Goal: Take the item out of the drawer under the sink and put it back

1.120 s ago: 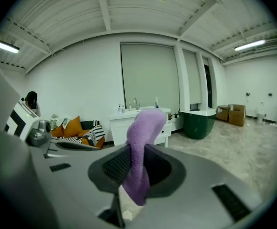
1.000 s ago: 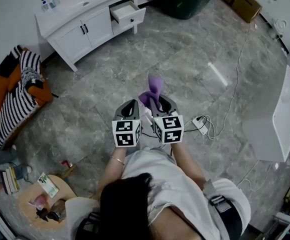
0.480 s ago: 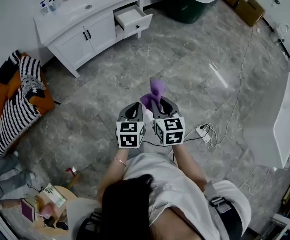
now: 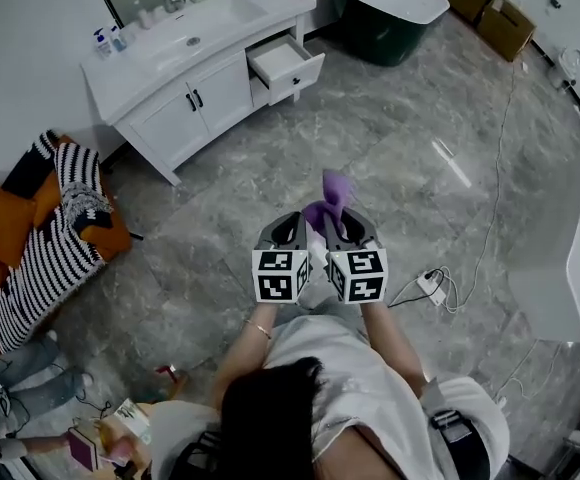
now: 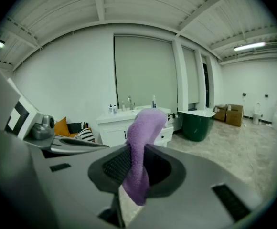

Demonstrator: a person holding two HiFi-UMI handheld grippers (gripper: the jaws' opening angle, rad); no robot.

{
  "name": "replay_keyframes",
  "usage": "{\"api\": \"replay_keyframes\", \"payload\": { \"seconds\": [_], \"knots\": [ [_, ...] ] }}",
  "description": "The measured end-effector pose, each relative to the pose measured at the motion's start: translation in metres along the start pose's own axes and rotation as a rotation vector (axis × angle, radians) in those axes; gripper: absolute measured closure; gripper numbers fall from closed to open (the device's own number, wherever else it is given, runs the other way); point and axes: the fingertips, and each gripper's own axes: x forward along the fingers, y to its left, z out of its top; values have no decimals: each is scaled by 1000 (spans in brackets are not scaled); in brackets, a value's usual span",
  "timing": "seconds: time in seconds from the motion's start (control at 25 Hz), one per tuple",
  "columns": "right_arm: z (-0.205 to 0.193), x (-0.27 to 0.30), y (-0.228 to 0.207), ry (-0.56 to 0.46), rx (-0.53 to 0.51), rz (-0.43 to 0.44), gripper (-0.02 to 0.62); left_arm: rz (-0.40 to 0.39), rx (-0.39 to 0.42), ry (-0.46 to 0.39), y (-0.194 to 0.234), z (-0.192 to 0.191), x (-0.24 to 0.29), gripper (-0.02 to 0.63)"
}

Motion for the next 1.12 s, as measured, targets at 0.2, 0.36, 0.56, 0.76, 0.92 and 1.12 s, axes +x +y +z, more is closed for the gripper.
{"api": "replay_keyframes", "payload": {
  "seconds": [0.2, 0.36, 0.56, 0.76, 0.92, 1.12],
  "knots": [
    [11, 12, 9, -7, -6, 22, 515, -2, 2, -22, 9, 12, 1, 603],
    [4, 15, 5, 1, 20, 7, 517, -5, 6, 0, 14, 5, 5, 603],
    [10, 22, 7, 0, 13, 10, 515, 1, -14, 10, 23, 7, 10, 603],
    [15, 37, 0, 0, 26, 20, 515, -2, 1, 22, 25, 9, 25, 603],
    [20, 56, -10, 5, 46, 17, 515, 18, -4, 20, 39, 18, 40, 603],
    [30, 86, -25, 10, 47, 33, 515, 28, -12, 16, 49, 34, 69, 603]
  ]
}}
